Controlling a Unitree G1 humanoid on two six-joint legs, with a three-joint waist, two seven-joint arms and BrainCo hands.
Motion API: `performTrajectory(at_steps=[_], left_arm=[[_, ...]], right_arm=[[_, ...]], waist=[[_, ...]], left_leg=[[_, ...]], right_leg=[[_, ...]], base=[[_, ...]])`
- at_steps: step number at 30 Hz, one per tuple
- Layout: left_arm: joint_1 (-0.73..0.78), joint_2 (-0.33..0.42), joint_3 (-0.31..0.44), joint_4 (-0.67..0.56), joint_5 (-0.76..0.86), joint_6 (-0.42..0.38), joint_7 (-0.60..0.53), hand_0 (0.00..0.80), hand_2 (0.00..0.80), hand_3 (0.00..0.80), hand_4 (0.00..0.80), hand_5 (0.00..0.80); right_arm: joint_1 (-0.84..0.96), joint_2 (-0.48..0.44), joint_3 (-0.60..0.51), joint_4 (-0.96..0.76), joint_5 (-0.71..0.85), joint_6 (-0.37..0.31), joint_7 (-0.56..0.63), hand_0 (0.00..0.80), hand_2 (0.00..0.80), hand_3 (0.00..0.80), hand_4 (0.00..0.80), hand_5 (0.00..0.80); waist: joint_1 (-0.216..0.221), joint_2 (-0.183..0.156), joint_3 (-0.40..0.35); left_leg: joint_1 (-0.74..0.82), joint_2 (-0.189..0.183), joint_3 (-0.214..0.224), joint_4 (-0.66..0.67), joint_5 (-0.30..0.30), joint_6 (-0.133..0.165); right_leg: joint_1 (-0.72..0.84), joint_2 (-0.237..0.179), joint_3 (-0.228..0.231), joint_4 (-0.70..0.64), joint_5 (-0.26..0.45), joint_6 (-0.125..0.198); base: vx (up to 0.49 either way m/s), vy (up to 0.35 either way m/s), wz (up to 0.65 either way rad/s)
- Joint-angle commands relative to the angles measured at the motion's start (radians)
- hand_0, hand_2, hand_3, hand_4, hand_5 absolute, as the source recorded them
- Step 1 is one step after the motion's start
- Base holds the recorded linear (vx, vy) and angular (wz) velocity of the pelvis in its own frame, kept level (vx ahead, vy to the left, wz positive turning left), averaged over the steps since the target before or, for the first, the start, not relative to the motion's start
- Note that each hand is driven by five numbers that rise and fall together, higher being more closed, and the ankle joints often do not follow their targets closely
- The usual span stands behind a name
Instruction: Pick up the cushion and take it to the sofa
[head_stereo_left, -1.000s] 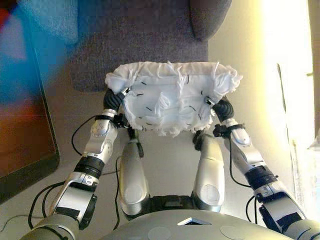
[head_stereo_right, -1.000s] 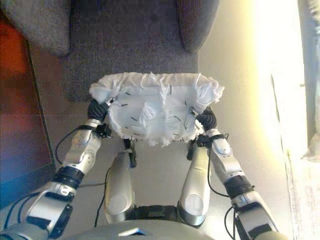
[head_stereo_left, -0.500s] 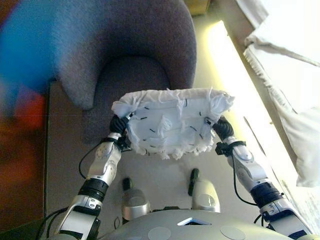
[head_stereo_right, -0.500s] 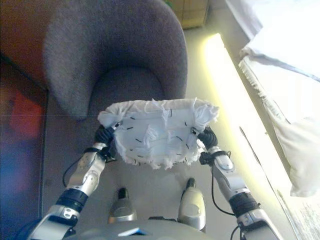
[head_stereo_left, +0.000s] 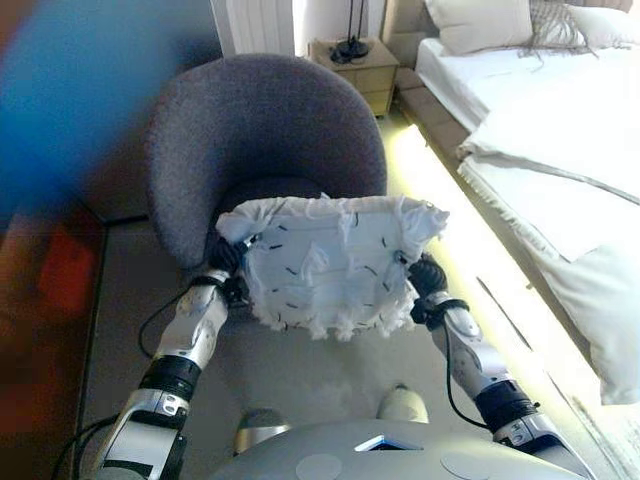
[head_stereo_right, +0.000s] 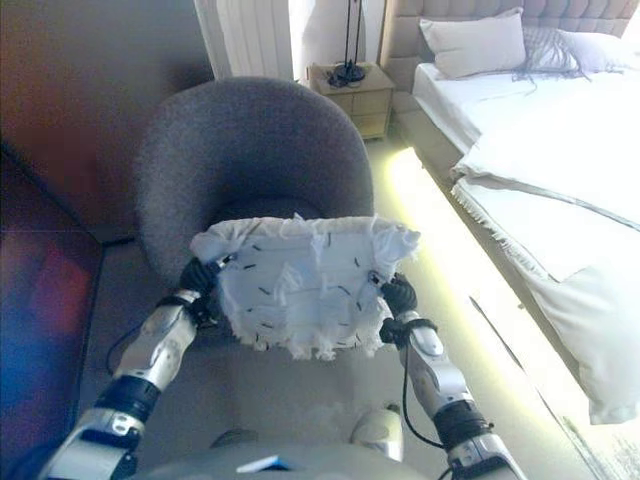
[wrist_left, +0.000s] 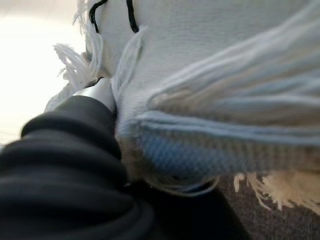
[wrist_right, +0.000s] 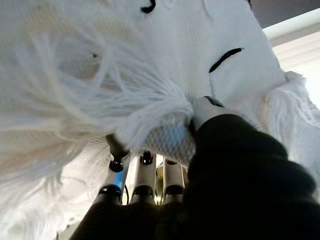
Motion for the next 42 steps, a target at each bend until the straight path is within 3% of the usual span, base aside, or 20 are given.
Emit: performTrajectory(at_steps=[1,6,9,11,14,17,18,19,20,21,22,23,25,27,29,33,34,36,38,42], left_arm=[[-0.081,0.053,0.010,-0.072,0.005,-0.087,-0.024,0.800,0.800,0.800,0.800,0.800],[-0.086,0.044,-0.020,-0.096,0.034,-0.068,-0.015,0.800,0.800,0.800,0.800,0.800],[-0.077,0.041,-0.028,-0.107,0.045,-0.066,-0.012,0.800,0.800,0.800,0.800,0.800],[-0.065,0.040,-0.018,-0.114,0.053,-0.060,-0.017,0.800,0.800,0.800,0.800,0.800],[-0.030,0.035,0.015,-0.132,0.071,-0.057,-0.029,0.800,0.800,0.800,0.800,0.800],[0.001,0.025,0.042,-0.150,0.069,-0.062,-0.026,0.800,0.800,0.800,0.800,0.800],[0.018,0.024,0.047,-0.154,0.059,-0.067,-0.030,0.800,0.800,0.800,0.800,0.800],[0.044,0.021,0.065,-0.159,0.023,-0.063,-0.029,0.800,0.800,0.800,0.800,0.800],[0.050,0.017,0.068,-0.157,0.013,-0.063,-0.027,0.800,0.800,0.800,0.800,0.800],[0.059,0.013,0.076,-0.156,0.003,-0.066,-0.021,0.800,0.800,0.800,0.800,0.800],[0.064,0.016,0.083,-0.159,0.006,-0.073,-0.011,0.800,0.800,0.800,0.800,0.800],[0.066,0.017,0.085,-0.161,0.004,-0.072,-0.010,0.800,0.800,0.800,0.800,0.800],[0.089,0.009,0.108,-0.185,0.002,-0.059,-0.014,0.800,0.800,0.800,0.800,0.800],[0.092,0.010,0.109,-0.185,0.010,-0.058,-0.013,0.800,0.800,0.800,0.800,0.800],[0.096,0.014,0.112,-0.177,-0.003,-0.067,-0.019,0.800,0.800,0.800,0.800,0.800],[0.092,0.014,0.123,-0.161,-0.034,-0.064,-0.014,0.800,0.800,0.800,0.800,0.800],[0.083,0.008,0.122,-0.152,-0.032,-0.066,-0.014,0.800,0.800,0.800,0.800,0.800],[0.054,-0.001,0.102,-0.127,-0.030,-0.074,-0.003,0.800,0.800,0.800,0.800,0.800],[0.032,-0.008,0.089,-0.093,-0.036,-0.084,-0.004,0.800,0.800,0.800,0.800,0.800],[0.021,-0.014,0.093,-0.049,-0.020,-0.098,-0.025,0.800,0.800,0.800,0.800,0.800]], right_arm=[[-0.053,-0.001,-0.045,-0.076,0.033,-0.078,-0.007,0.800,0.800,0.800,0.800,0.800],[-0.041,-0.021,-0.081,-0.052,0.055,-0.059,0.028,0.800,0.800,0.800,0.800,0.800],[-0.049,-0.055,-0.096,-0.053,0.083,-0.046,0.048,0.800,0.800,0.800,0.800,0.800],[-0.049,-0.067,-0.109,-0.048,0.089,-0.038,0.068,0.800,0.800,0.800,0.800,0.800],[-0.039,-0.064,-0.114,-0.041,0.062,-0.036,0.107,0.800,0.800,0.800,0.800,0.800],[-0.033,-0.068,-0.111,-0.040,0.021,-0.039,0.139,0.800,0.800,0.800,0.800,0.800],[-0.029,-0.070,-0.102,-0.047,0.014,-0.039,0.134,0.800,0.800,0.800,0.800,0.800],[-0.027,-0.071,-0.093,-0.062,0.019,-0.018,0.123,0.800,0.800,0.800,0.800,0.800],[-0.026,-0.069,-0.089,-0.066,0.015,-0.013,0.120,0.800,0.800,0.800,0.800,0.800],[-0.028,-0.070,-0.080,-0.075,0.019,-0.004,0.125,0.800,0.800,0.800,0.800,0.800],[-0.034,-0.078,-0.071,-0.084,0.037,0.007,0.146,0.800,0.800,0.800,0.800,0.800],[-0.033,-0.079,-0.072,-0.084,0.036,0.008,0.150,0.800,0.800,0.800,0.800,0.800],[-0.024,-0.089,-0.083,-0.074,0.033,-0.008,0.187,0.800,0.800,0.800,0.800,0.800],[-0.025,-0.094,-0.082,-0.074,0.048,-0.019,0.198,0.800,0.800,0.800,0.800,0.800],[-0.030,-0.095,-0.072,-0.075,0.044,-0.025,0.193,0.800,0.800,0.800,0.800,0.800],[-0.055,-0.095,-0.051,-0.092,0.014,0.015,0.157,0.800,0.800,0.800,0.800,0.800],[-0.056,-0.096,-0.045,-0.102,0.009,0.022,0.148,0.800,0.800,0.800,0.800,0.800],[-0.057,-0.106,-0.037,-0.106,0.011,0.033,0.136,0.800,0.800,0.800,0.800,0.800],[-0.063,-0.108,-0.028,-0.091,0.018,0.038,0.132,0.800,0.800,0.800,0.800,0.800],[-0.077,-0.095,-0.020,-0.065,0.035,0.057,0.152,0.800,0.800,0.800,0.800,0.800]], waist=[[-0.035,0.007,-0.019],[-0.072,-0.045,-0.035],[-0.093,-0.060,-0.027],[-0.098,-0.062,-0.018],[-0.085,-0.073,-0.019],[-0.081,-0.055,-0.037],[-0.087,-0.052,-0.051],[-0.095,-0.045,-0.070],[-0.098,-0.024,-0.076],[-0.100,-0.012,-0.086],[-0.096,-0.015,-0.093],[-0.095,-0.015,-0.094],[-0.077,-0.027,-0.085],[-0.067,-0.033,-0.073],[-0.055,-0.038,-0.060],[-0.040,-0.027,-0.050],[-0.035,-0.025,-0.051],[-0.032,-0.019,-0.053],[-0.020,-0.013,-0.056],[0.003,-0.003,-0.082]], left_leg=[[0.067,-0.138,0.013,-0.110,-0.004,0.139],[0.088,-0.171,-0.020,-0.080,-0.055,0.134],[0.112,-0.184,-0.047,-0.060,-0.090,0.142],[0.146,-0.187,-0.053,-0.066,-0.106,0.150],[0.176,-0.190,-0.028,-0.053,-0.141,0.160],[0.196,-0.165,0.003,-0.016,-0.162,0.156],[0.206,-0.149,0.019,0.015,-0.147,0.143],[0.228,-0.126,0.048,0.033,-0.080,0.119],[0.240,-0.102,0.044,0.052,-0.059,0.099],[0.234,-0.069,0.056,0.117,0.032,0.058],[0.188,-0.032,0.077,0.264,0.129,0.016],[0.171,-0.022,0.076,0.299,0.139,0.006],[0.029,0.041,0.085,0.528,0.195,-0.028],[-0.036,0.084,0.083,0.550,0.183,-0.020],[-0.065,0.100,0.081,0.483,0.183,-0.011],[-0.058,0.106,0.090,0.194,0.249,-0.021],[-0.070,0.102,0.093,0.107,0.279,-0.010],[-0.089,0.092,0.042,0.008,0.296,-0.015],[-0.096,0.083,0.000,-0.096,0.299,-0.023],[-0.093,0.077,-0.014,-0.221,0.278,-0.035]], right_leg=[[-0.044,0.045,0.112,0.170,0.006,0.056],[-0.051,0.125,0.132,-0.199,0.002,0.092],[-0.082,0.190,0.135,-0.360,-0.023,0.093],[-0.128,0.213,0.111,-0.357,-0.028,0.087],[-0.139,0.204,0.034,-0.280,-0.038,0.075],[-0.089,0.213,-0.010,-0.252,-0.098,0.064],[-0.080,0.223,-0.007,-0.231,-0.116,0.052],[-0.075,0.236,-0.013,-0.200,-0.141,0.024],[-0.064,0.256,-0.016,-0.186,-0.174,0.023],[-0.043,0.279,-0.027,-0.181,-0.206,-0.004],[0.008,0.293,-0.036,-0.193,-0.240,-0.038],[0.018,0.298,-0.038,-0.197,-0.244,-0.045],[0.099,0.302,-0.038,-0.216,-0.287,-0.095],[0.133,0.299,-0.045,-0.210,-0.314,-0.110],[0.160,0.293,-0.039,-0.201,-0.338,-0.116],[0.198,0.283,-0.033,-0.179,-0.378,-0.106],[0.197,0.281,-0.027,-0.183,-0.366,-0.106],[0.216,0.284,0.019,-0.188,-0.374,-0.096],[0.252,0.277,0.036,-0.183,-0.397,-0.077],[0.319,0.254,0.040,-0.197,-0.425,-0.047]], base=[[0.172,0.041,0.50],[0.284,-0.098,0.29],[0.373,-0.091,-0.08],[0.408,-0.117,-0.08],[0.374,-0.143,0.46],[0.481,-0.134,-0.43],[0.515,-0.261,-0.41],[0.487,-0.219,-0.20],[0.416,-0.259,-0.21],[0.424,-0.300,-0.16],[0.346,-0.328,-0.23],[0.400,-0.366,-0.23],[0.354,-0.281,-0.37],[0.285,-0.111,-0.58],[0.283,0.007,-0.45],[0.288,0.132,-0.13],[0.249,0.198,-0.09],[0.269,0.189,-0.09],[0.309,0.144,-0.05],[0.294,0.123,-0.21]])
